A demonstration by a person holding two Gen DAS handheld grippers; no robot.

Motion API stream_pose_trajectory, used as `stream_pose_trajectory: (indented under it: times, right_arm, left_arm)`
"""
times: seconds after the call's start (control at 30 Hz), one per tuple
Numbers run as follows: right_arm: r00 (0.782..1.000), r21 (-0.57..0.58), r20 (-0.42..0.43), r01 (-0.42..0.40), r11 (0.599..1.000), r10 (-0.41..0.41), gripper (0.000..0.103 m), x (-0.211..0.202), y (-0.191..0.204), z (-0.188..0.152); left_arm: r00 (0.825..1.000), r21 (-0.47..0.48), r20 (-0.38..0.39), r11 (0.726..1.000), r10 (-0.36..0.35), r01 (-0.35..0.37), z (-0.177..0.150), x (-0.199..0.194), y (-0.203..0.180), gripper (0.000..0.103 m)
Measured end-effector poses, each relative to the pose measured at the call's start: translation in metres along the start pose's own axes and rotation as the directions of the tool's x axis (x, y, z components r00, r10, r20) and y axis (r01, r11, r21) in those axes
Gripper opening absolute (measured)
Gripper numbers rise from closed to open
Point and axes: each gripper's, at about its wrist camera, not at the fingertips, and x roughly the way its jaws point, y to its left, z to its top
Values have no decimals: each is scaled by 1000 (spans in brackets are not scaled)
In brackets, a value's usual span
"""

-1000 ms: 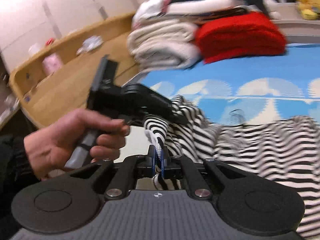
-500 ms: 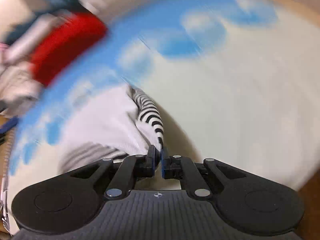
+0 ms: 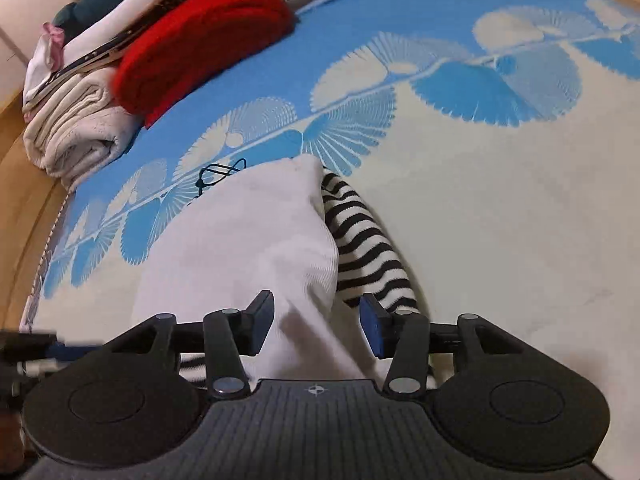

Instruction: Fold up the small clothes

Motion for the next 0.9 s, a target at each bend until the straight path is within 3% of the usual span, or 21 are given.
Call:
stream_pose_trajectory:
  times: [0.07, 0.1, 0.23, 0.27, 0.37, 0.43, 0.5, 0.57, 0.63, 0.7, 0.77, 0.83, 0.9]
  right_arm:
    - [998, 29, -40, -45, 999, 46, 10, 9, -2, 5]
    - [998, 48, -20, -61, 997, 62, 3, 2, -3, 6]
    - [972, 153, 141, -208, 966, 187, 2, -52, -19, 15]
    - [974, 161, 144, -198, 967, 175, 2, -60, -24, 13]
    - [999, 179, 42, -31, 983, 24, 2, -52, -44, 2]
    - [996, 200, -62, 71, 977, -60, 2, -25, -55, -7]
    - [983, 135, -124, 152, 979, -135, 5, -3, -49, -12]
    - [975, 54, -122, 191, 980, -184, 11, 1, -35, -11]
    - [978, 13, -12, 208, 978, -208, 11, -18, -18, -3]
    - [976, -71, 127, 185, 980, -175, 11, -41, 1, 3]
    - [981, -167, 190, 80, 983, -47, 12, -55, 20, 2]
    - [988, -245, 85, -101, 964, 126, 12, -49, 36, -7]
    - [987, -330, -58, -159, 930, 148, 13, -28, 51, -23]
  left_arm:
    - [1000, 3, -7, 1000, -15, 15, -2, 2, 1, 45]
    - [1000, 6, -13, 1000, -21, 21, -4, 3, 0, 43]
    - [996, 63, -64, 996, -62, 66, -6, 13, -15, 38]
    - [993, 90, -95, 993, -67, 75, -9, 17, -21, 37]
    - [972, 202, -234, 979, 9, 40, -24, 47, -35, 35]
    - [951, 298, -295, 955, 87, 5, -37, 67, -45, 35]
    - [949, 320, -294, 947, 111, -12, -39, 73, -48, 36]
    - [951, 265, -296, 964, 90, -9, -35, 70, -40, 37]
    - [954, 236, -290, 972, 76, -6, -34, 64, -33, 37]
    - [958, 229, -281, 973, 53, 13, -33, 56, -27, 38]
    - [969, 176, -244, 984, 18, 27, -28, 43, -13, 38]
    - [986, 83, -165, 996, -1, 15, -16, 28, 8, 38]
    - [997, -23, -75, 1000, -5, 3, -5, 16, 28, 44]
